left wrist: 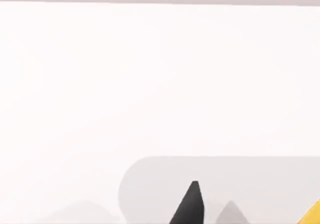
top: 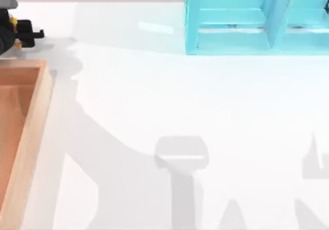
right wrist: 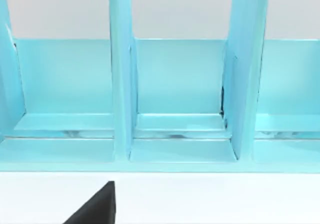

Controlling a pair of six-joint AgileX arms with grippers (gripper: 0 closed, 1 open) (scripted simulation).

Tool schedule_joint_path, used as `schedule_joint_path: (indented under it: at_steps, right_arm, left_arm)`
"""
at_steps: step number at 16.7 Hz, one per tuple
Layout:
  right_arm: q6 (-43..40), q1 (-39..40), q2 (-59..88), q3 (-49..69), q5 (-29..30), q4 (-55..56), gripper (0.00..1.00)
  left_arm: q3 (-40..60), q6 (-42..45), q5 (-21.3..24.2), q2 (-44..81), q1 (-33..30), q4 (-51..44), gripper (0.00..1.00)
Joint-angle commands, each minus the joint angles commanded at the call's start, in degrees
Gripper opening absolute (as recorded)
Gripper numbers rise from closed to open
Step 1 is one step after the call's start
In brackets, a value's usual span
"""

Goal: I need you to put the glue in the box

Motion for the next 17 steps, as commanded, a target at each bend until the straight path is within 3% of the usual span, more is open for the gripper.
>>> schedule_joint_path:
  at_steps: [4, 5, 17]
  right_arm:
    - [0.0, 0.0, 0.0, 0.0, 0.0, 0.0, 1.0]
    - [0.0, 0.0, 0.0, 0.0, 0.0, 0.0, 1.0]
    - [0.0, 0.0, 0.0, 0.0, 0.0, 0.0, 1.0]
  left_arm:
    - [0.0, 0.0, 0.0, 0.0, 0.0, 0.0, 0.02]
    - [0.0, 0.0, 0.0, 0.0, 0.0, 0.0, 0.0]
    - [1.8, 1.2, -0.1, -1.8, 0.3, -2.5, 0.0]
